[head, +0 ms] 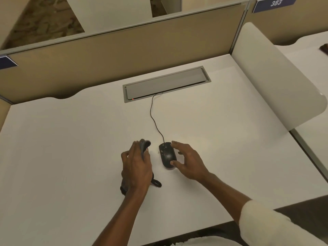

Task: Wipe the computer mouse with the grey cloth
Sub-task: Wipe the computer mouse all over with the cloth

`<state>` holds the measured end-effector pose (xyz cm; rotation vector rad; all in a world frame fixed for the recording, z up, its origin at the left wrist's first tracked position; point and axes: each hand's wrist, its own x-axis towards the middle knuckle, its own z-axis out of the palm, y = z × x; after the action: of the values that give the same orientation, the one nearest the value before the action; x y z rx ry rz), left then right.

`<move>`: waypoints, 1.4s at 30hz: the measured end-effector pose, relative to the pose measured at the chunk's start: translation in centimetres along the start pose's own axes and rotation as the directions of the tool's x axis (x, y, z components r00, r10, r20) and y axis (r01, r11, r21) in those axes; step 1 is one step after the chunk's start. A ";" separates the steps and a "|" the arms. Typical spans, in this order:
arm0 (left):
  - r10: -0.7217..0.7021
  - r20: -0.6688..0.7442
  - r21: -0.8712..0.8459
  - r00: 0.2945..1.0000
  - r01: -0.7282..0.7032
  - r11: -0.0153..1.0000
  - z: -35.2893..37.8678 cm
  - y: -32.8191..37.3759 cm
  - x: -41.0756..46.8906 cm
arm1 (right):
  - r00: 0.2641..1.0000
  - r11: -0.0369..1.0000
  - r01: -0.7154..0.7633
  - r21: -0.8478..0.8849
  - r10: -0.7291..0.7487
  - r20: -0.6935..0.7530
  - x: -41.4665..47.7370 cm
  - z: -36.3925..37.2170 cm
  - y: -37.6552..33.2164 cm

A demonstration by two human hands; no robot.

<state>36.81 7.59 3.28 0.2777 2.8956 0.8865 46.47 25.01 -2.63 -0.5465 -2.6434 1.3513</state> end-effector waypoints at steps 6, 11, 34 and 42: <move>0.076 0.141 0.174 0.987 -0.100 0.980 3.2 1.3 2.3 | 0.985 0.978 0.085 -0.193 -0.054 0.162 2.1 0.4 2.3; 0.129 0.312 0.184 0.941 -0.193 0.964 5.5 1.1 2.5 | 0.985 0.976 0.070 -0.207 -0.034 0.172 2.2 0.7 2.9; 0.264 0.278 0.115 0.924 -0.305 0.945 6.0 0.7 4.1 | 0.987 0.961 0.078 -0.266 -0.036 0.158 2.1 1.2 2.5; 0.292 0.412 0.178 0.863 -0.390 0.903 6.9 -0.2 2.1 | 0.987 0.953 0.092 -0.290 -0.049 0.151 2.1 0.9 2.2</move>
<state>35.78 11.60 -2.63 0.9082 2.6228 0.4199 44.84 26.24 -5.03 -0.3933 -2.9743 1.0140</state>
